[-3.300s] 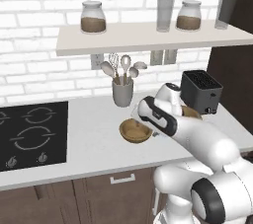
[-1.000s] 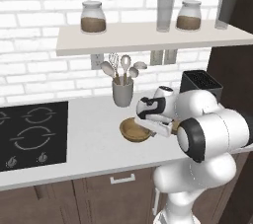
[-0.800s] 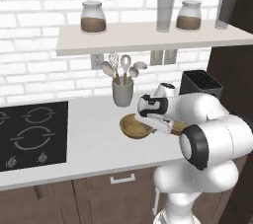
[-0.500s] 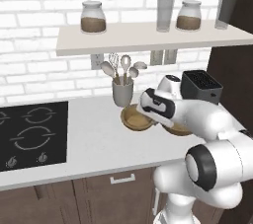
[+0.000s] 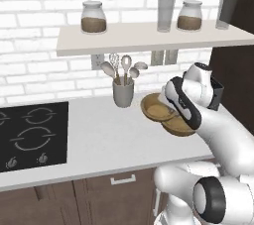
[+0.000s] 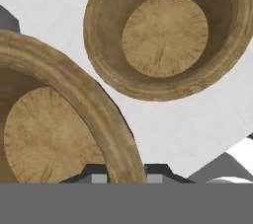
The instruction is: Pick up the bowls on the counter and stack them on top of one another in the open cabinet. Place the smaller bowl on top of the larger bowl.
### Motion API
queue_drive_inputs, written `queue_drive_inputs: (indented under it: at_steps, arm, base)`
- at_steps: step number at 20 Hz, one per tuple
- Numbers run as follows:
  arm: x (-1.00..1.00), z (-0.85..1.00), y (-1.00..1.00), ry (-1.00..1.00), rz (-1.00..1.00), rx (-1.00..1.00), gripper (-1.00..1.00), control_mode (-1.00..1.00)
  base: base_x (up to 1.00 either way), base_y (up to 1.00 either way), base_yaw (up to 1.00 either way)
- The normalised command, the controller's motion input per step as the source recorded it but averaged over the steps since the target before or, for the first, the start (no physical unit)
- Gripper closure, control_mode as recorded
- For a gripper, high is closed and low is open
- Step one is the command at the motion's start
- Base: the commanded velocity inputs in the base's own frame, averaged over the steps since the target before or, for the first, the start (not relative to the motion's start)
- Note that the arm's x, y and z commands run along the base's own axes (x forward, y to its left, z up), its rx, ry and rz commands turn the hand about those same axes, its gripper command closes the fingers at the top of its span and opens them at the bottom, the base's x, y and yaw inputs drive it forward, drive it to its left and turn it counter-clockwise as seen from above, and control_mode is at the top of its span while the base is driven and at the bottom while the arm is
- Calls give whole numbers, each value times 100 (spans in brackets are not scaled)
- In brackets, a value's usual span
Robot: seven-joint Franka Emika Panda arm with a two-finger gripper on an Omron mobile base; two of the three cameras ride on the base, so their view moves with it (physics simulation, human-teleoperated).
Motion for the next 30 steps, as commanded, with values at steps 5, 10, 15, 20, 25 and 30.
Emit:
queue_drive_inputs:
  at_steps: [5,10,15,20,25,30]
  arm:
    - [-36,14,-100,2,-14,11,100,-100]
    - [8,2,-87,7,-10,11,100,-100]
    - [35,-2,-23,19,0,7,100,-100]
    - [40,-7,-2,13,0,2,100,-100]
    - [22,-25,0,5,0,4,100,-100]
    - [15,-44,0,0,0,4,100,-100]
  base:
    - [0,0,0]
    - [0,0,0]
    - [0,0,0]
    - [0,0,0]
    - [0,0,0]
    - [0,0,0]
